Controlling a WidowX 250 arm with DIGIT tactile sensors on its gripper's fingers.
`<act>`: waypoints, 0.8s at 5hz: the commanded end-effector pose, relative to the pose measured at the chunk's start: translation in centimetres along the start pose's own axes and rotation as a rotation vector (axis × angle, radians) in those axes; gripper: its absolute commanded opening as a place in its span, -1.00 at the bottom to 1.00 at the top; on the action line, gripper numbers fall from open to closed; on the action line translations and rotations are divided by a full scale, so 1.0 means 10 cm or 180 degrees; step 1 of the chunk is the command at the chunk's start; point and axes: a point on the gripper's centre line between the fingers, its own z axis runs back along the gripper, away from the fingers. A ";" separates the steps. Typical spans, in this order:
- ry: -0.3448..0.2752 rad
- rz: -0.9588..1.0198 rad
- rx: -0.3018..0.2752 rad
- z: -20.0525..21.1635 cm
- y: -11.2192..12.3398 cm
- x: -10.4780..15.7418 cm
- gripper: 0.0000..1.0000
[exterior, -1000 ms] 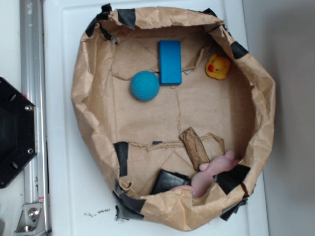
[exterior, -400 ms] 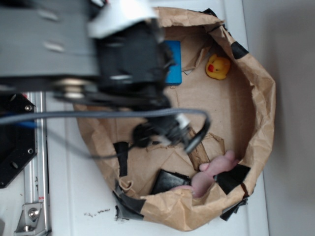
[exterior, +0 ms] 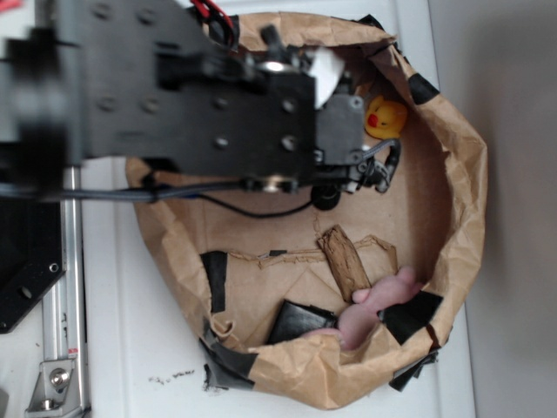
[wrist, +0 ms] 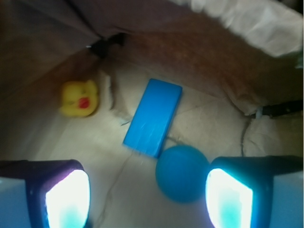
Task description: Grab the blue block.
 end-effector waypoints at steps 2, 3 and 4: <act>0.0041 -0.0156 -0.0136 -0.01 0.22 0.41 1.00; 0.0041 -0.0156 -0.0136 -0.01 0.22 0.41 1.00; 0.0040 0.0018 -0.0163 -0.28 0.19 0.46 1.00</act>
